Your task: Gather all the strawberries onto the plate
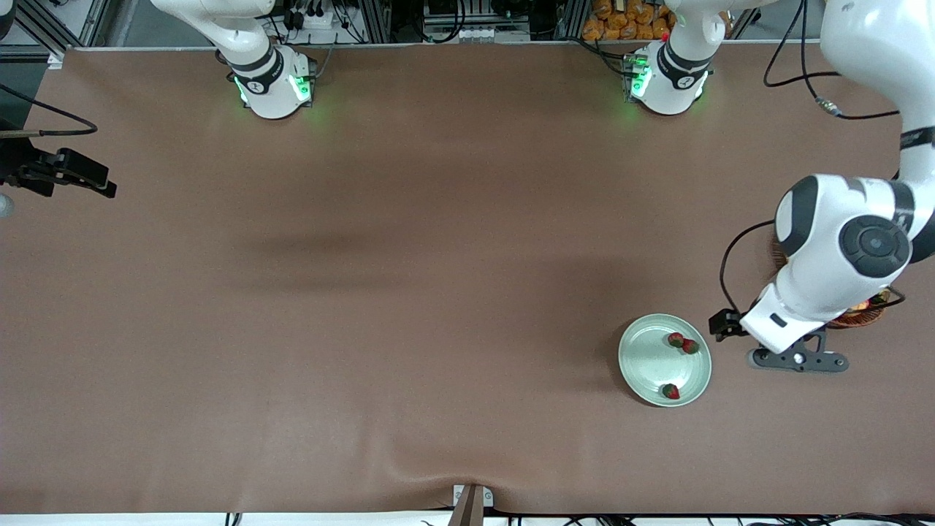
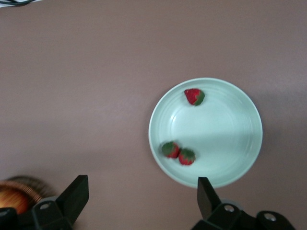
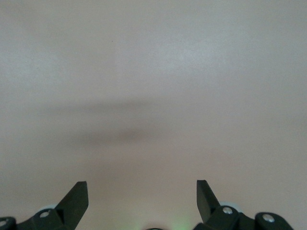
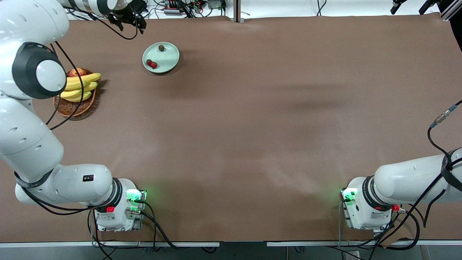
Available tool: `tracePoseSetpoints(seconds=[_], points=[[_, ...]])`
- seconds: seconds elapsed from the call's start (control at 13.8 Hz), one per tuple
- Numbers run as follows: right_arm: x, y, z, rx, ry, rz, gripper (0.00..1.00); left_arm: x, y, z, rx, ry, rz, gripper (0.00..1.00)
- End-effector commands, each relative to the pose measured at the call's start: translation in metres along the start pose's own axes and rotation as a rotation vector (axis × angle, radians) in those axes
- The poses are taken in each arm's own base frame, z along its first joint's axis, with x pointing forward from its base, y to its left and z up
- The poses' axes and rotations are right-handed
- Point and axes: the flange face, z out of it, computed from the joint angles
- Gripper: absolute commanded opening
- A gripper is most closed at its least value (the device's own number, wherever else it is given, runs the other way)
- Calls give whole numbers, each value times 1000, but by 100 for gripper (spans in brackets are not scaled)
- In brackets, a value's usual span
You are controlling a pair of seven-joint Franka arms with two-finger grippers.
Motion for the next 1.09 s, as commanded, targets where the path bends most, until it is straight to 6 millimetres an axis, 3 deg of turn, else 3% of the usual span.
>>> tracePoseSetpoints(seconds=[0.0, 0.15, 0.22, 0.36, 0.58, 0.8, 1.02], points=[[0, 9, -5, -13, -4, -20, 100, -16, -5, -45, 8, -18, -21, 100], [0, 10, -5, -12, -4, -19, 100, -23, -4, -75, -9, -13, -44, 100], [0, 9, -5, -12, -4, -19, 100, -29, 13, -91, -23, -21, -43, 100], [0, 7, -5, -12, -5, -20, 100, -36, 19, -113, -26, -20, -58, 100], [-2, 6, -8, -12, 1, -17, 100, -48, 15, -139, -35, -29, -71, 100], [-2, 6, -11, -13, 9, -14, 100, -70, -5, -172, -14, -64, -81, 100], [-2, 4, -10, -14, 6, -16, 100, -94, 2, -206, -21, -95, -71, 100]])
